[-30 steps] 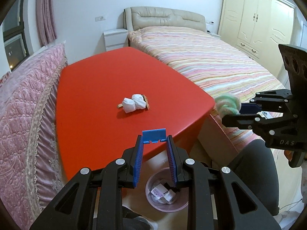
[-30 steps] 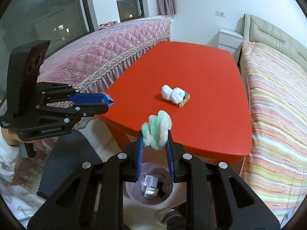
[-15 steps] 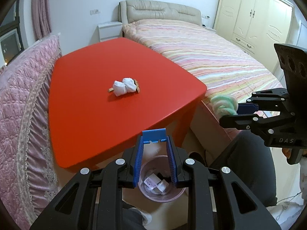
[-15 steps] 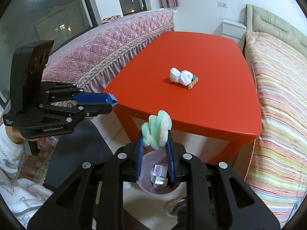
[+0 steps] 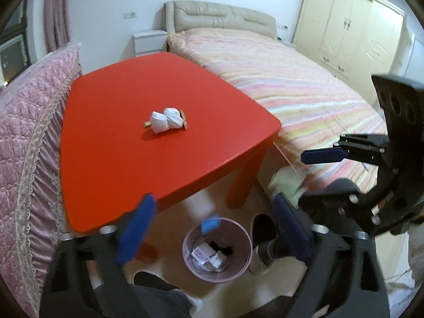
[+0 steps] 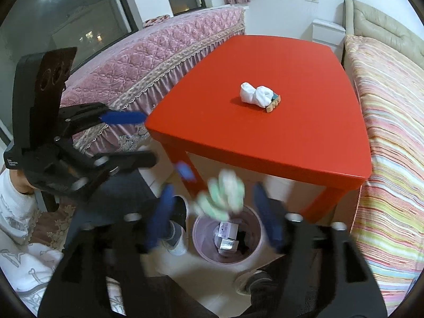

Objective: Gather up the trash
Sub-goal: 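Open both tools to drop the blue clip and green-white sock into the bin, then move both tools back over the red table toward the white socks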

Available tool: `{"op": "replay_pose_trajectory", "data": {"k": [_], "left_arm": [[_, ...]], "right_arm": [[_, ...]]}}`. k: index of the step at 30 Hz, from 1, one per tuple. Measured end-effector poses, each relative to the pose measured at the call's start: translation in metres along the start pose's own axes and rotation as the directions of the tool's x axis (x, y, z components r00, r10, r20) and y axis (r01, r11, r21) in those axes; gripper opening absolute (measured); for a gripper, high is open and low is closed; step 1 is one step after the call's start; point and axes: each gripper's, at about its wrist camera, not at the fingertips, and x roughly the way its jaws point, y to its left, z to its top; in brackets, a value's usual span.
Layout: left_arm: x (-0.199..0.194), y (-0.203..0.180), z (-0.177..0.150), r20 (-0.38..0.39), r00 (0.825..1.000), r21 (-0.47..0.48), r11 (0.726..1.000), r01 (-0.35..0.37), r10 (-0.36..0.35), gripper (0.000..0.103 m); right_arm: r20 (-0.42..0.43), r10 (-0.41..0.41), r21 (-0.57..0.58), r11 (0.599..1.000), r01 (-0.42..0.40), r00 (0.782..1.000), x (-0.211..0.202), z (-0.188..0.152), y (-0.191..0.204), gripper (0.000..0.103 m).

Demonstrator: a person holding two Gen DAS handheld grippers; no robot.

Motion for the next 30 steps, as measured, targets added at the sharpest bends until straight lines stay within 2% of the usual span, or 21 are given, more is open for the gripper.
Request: {"op": "replay_pose_trajectory", "data": {"k": [2, 5, 10, 30], "left_arm": [[0.001, 0.002, 0.000, -0.007, 1.000, -0.009, 1.000, -0.011, 0.011, 0.091], [0.002, 0.006, 0.000, -0.010, 1.000, -0.021, 1.000, -0.023, 0.023, 0.092], [0.000, 0.009, 0.000, -0.008, 0.999, -0.030, 0.999, -0.033, 0.033, 0.095], [0.002, 0.017, 0.000, -0.028, 0.999, -0.059, 0.998, -0.033, 0.032, 0.095]], "right_arm": [[0.000, 0.007, 0.014, 1.000, -0.007, 1.000, 0.001, 0.000, -0.002, 0.090], [-0.005, -0.001, 0.032, 0.999, 0.001, 1.000, 0.002, 0.000, -0.005, 0.094], [-0.007, -0.009, 0.042, 0.999, 0.010, 1.000, 0.003, -0.001, -0.007, 0.096], [-0.017, -0.007, 0.050, 0.999, 0.008, 1.000, 0.006, 0.001, -0.010, 0.098]]}}
